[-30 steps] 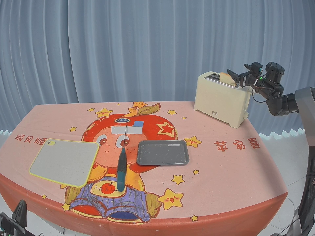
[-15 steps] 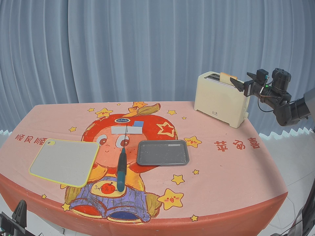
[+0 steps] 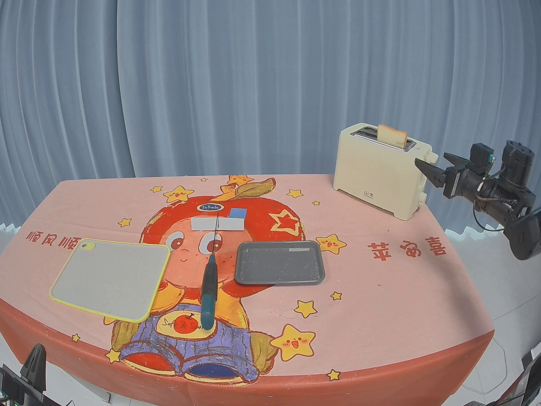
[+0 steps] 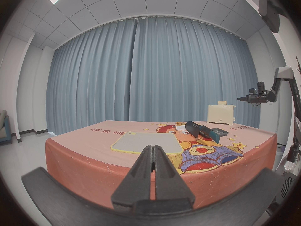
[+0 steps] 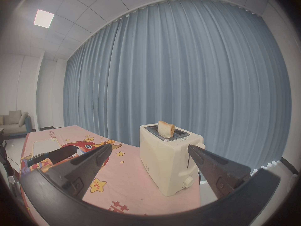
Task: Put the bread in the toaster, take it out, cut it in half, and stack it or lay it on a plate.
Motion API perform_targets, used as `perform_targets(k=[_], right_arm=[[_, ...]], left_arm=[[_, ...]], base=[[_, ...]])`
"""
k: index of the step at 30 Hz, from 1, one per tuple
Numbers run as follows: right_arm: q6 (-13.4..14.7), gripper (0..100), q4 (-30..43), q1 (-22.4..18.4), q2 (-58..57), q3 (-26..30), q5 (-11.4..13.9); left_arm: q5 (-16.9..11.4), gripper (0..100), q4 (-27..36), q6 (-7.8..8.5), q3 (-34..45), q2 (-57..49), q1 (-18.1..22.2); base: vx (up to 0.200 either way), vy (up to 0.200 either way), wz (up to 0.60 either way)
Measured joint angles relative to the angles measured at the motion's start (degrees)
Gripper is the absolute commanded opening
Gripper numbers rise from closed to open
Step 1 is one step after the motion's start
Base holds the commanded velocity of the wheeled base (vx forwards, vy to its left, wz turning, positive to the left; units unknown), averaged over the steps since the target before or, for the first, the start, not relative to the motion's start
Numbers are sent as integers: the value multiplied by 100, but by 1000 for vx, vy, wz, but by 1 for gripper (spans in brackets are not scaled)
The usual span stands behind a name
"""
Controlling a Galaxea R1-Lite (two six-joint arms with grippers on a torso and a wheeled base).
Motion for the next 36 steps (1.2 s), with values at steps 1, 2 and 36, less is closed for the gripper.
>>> perform_targets(k=[1,2,36], right_arm=[[11,100,-145,2,-74,156,-9],[27,100,-354,11,-167,344,-27],[67,0,-2369,-66,-254,2847,-391]], left_arm=[[-2,0,0,0,0,0,0],[-2,0,0,2,0,0,0],[0,0,0,0,0,0,0]], base=[[0,0,0],[0,0,0],[0,0,0]])
